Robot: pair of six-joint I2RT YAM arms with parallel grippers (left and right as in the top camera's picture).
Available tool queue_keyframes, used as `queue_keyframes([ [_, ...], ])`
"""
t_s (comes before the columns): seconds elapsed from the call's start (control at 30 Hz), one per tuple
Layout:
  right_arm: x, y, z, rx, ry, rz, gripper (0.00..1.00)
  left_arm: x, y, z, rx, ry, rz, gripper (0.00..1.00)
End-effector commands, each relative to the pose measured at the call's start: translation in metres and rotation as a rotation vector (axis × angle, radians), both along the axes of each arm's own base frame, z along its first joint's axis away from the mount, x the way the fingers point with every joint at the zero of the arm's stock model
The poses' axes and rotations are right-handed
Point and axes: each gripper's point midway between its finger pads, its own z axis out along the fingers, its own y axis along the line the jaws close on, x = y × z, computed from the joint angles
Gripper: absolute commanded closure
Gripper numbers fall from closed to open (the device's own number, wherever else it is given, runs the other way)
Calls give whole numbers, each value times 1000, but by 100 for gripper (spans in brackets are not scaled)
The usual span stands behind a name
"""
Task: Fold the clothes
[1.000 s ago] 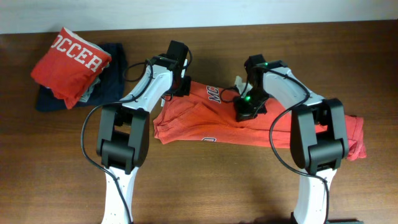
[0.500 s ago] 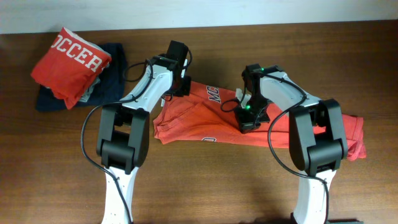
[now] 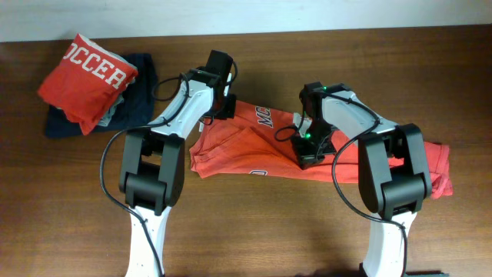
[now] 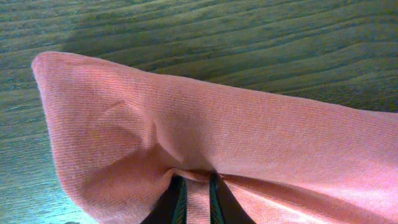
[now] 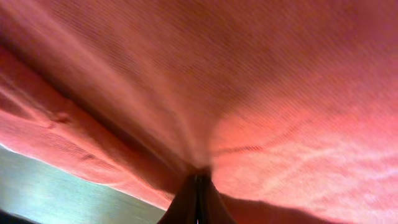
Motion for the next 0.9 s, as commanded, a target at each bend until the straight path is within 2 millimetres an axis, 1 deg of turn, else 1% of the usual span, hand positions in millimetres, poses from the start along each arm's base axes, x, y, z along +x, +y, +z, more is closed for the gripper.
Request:
queue_keyframes([
  [0.0, -11, -16, -4, -97, 28, -3, 96, 8, 10, 1, 18, -13, 9, 86],
  [0.17, -13, -17, -3, -102, 37, -2, 96, 9, 15, 0, 18, -12, 19, 86],
  [0.27, -12, -26, -4, -163, 30, -18, 96, 10, 19, 0, 18, -11, 27, 86],
  [0.43, -13, -34, -4, -197, 32, -13, 96, 10, 20, 0, 19, -9, 30, 86],
  [0.5, -13, -36, -4, -196, 36, -19, 96, 10, 20, 0, 19, -10, 29, 86],
  [0.6, -13, -33, -3, -175, 40, -26, 96, 13, 19, 2, 15, -21, 30, 86],
  [0.7, -12, -29, -4, -159, 35, -30, 96, 20, 14, 18, -11, -37, 26, 88],
  [0.8, -8, -26, -5, -138, 23, -36, 96, 23, 4, 48, -65, -31, 10, 88],
  [0.87, -7, -24, -5, -131, 17, -38, 96, 20, -7, 69, -122, -18, -10, 88],
])
